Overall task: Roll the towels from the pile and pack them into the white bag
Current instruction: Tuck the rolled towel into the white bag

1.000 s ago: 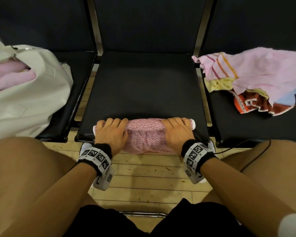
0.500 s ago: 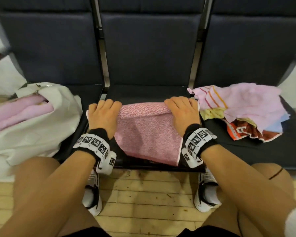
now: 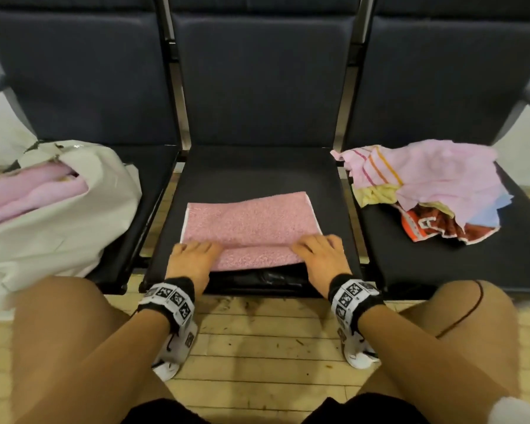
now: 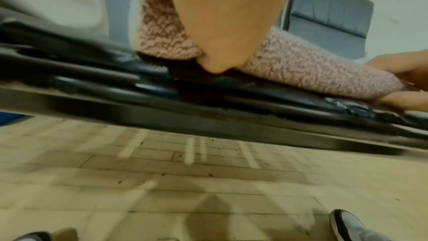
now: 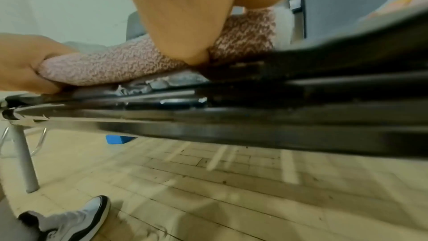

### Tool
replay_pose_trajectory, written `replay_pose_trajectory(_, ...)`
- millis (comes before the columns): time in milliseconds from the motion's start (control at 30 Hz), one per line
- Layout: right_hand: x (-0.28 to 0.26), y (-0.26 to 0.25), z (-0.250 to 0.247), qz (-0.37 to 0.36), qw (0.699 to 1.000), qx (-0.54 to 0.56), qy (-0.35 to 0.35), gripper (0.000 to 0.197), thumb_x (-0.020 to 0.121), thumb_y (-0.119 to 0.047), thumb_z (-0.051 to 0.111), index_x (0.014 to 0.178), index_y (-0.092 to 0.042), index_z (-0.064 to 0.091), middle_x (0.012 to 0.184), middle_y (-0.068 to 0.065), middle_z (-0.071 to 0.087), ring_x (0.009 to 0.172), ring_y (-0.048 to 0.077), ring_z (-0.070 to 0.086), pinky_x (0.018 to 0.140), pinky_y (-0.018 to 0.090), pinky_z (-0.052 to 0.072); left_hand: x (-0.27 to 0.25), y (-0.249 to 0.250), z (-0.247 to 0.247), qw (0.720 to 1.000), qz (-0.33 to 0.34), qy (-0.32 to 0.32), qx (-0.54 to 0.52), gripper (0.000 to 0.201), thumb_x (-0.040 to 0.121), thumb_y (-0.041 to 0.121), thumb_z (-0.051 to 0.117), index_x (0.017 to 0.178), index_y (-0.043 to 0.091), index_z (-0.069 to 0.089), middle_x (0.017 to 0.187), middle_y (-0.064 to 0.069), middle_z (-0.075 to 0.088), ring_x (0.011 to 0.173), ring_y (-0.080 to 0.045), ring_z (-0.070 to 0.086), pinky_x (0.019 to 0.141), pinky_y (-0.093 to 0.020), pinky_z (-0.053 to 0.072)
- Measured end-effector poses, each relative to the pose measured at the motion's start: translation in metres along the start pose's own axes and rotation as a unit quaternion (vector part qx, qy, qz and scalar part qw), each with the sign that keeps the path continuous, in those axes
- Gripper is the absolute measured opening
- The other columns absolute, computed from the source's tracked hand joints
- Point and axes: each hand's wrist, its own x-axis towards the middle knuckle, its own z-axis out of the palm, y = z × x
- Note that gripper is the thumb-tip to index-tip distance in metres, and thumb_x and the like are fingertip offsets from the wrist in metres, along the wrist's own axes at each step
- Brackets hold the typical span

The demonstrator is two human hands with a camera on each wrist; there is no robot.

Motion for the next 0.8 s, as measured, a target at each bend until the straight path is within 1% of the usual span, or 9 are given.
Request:
replay_pose_trajectory(67, -0.014, -0.003, 0.012, 0.0, 0.998, 0.011, -0.054, 0.074, 0.042, 0.008, 0.075, 0.109, -0.023, 0.07, 0.106, -0.002, 0.066, 0.094, 0.024, 0.063, 0.085, 0.038, 0.035, -0.013, 0.002, 0.016, 0.999, -0.002, -0.044, -0.001, 0.06, 0.083, 0.008, 0.052, 0.139, 0.029, 0.047, 0.135, 0.005, 0.057, 0.126, -0.022, 0.05, 0.101, -0.04, 0.032)
replay_pose_trajectory(167, -0.012, -0.002, 0.008, 0.017, 0.996, 0.032, -0.083, 0.073, 0.044, 0.005, 0.073, 0.112, -0.023, 0.07, 0.105, -0.004, 0.069, 0.095, 0.023, 0.065, 0.082, 0.038, 0.047, -0.014, -0.003, 0.012, 0.998, -0.024, -0.053, 0.007, 0.061, 0.082, 0.013, 0.053, 0.14, 0.033, 0.043, 0.139, 0.008, 0.054, 0.129, -0.018, 0.048, 0.106, -0.038, 0.029)
replay_pose_trajectory(300, -0.009, 0.0, 0.004, 0.032, 0.995, 0.036, -0.088, 0.054, 0.066, -0.001, 0.066, 0.117, -0.02, 0.064, 0.106, -0.001, 0.071, 0.103, 0.024, 0.062, 0.093, 0.037, 0.037, -0.018, -0.013, 0.007, 0.993, -0.083, -0.081, 0.013, 0.072, 0.076, 0.026, 0.06, 0.144, 0.032, 0.038, 0.145, 0.007, 0.046, 0.136, -0.018, 0.039, 0.118, -0.049, 0.011)
replay_pose_trajectory(400, -0.01, -0.003, 0.008, 0.014, 0.997, 0.035, -0.067, 0.044, 0.071, -0.006, 0.064, 0.112, -0.021, 0.066, 0.108, -0.003, 0.07, 0.106, 0.021, 0.06, 0.094, 0.033, 0.026, -0.025, -0.006, 0.008, 0.993, -0.103, -0.058, -0.003, 0.089, 0.068, 0.032, 0.066, 0.148, 0.035, 0.028, 0.149, 0.001, 0.034, 0.141, -0.022, 0.026, 0.116, -0.06, -0.002)
replay_pose_trajectory(467, -0.009, -0.003, 0.011, 0.003, 0.998, 0.045, -0.052, 0.04, 0.072, -0.011, 0.06, 0.111, -0.022, 0.067, 0.109, -0.004, 0.07, 0.106, 0.02, 0.06, 0.094, 0.033, 0.024, -0.026, 0.005, 0.01, 0.998, -0.058, -0.019, -0.025, 0.086, 0.066, 0.034, 0.069, 0.144, 0.033, 0.034, 0.146, -0.002, 0.034, 0.139, -0.026, 0.029, 0.116, -0.06, 0.006)
replay_pose_trajectory(533, -0.008, -0.003, 0.012, -0.001, 0.997, 0.047, -0.053, 0.04, 0.076, -0.02, 0.051, 0.112, -0.021, 0.067, 0.112, -0.003, 0.068, 0.105, 0.021, 0.059, 0.094, 0.033, 0.026, -0.027, 0.016, 0.016, 0.999, 0.021, 0.034, -0.037, 0.067, 0.069, 0.036, 0.069, 0.133, 0.028, 0.049, 0.134, -0.004, 0.049, 0.126, -0.028, 0.044, 0.111, -0.055, 0.026)
replay_pose_trajectory(600, -0.006, -0.004, 0.013, -0.007, 0.997, 0.035, -0.07, 0.043, 0.081, -0.026, 0.043, 0.116, -0.021, 0.066, 0.115, -0.002, 0.063, 0.104, 0.022, 0.058, 0.095, 0.036, 0.031, -0.028, 0.026, 0.023, 0.994, 0.058, 0.074, -0.055, 0.048, 0.078, 0.038, 0.065, 0.124, 0.025, 0.056, 0.12, -0.001, 0.059, 0.111, -0.027, 0.055, 0.101, -0.049, 0.038)
replay_pose_trajectory(700, -0.001, -0.006, 0.009, -0.013, 0.994, 0.044, -0.094, 0.044, 0.089, -0.029, 0.04, 0.128, -0.021, 0.06, 0.123, -0.001, 0.059, 0.108, 0.024, 0.057, 0.096, 0.038, 0.038, -0.026, 0.031, 0.028, 0.992, 0.031, 0.09, -0.076, 0.039, 0.088, 0.04, 0.046, 0.123, 0.025, 0.059, 0.112, 0.003, 0.066, 0.103, -0.024, 0.057, 0.098, -0.047, 0.04)
replay_pose_trajectory(800, 0.004, -0.003, 0.006, 0.023, 0.988, 0.103, -0.11, 0.046, 0.094, -0.028, 0.045, 0.14, -0.021, 0.05, 0.135, 0.002, 0.058, 0.12, 0.024, 0.054, 0.102, 0.037, 0.039, -0.024, 0.031, 0.028, 0.995, 0.002, 0.072, -0.07, 0.045, 0.092, 0.038, 0.035, 0.129, 0.028, 0.057, 0.111, 0.007, 0.067, 0.109, -0.02, 0.055, 0.107, -0.049, 0.029)
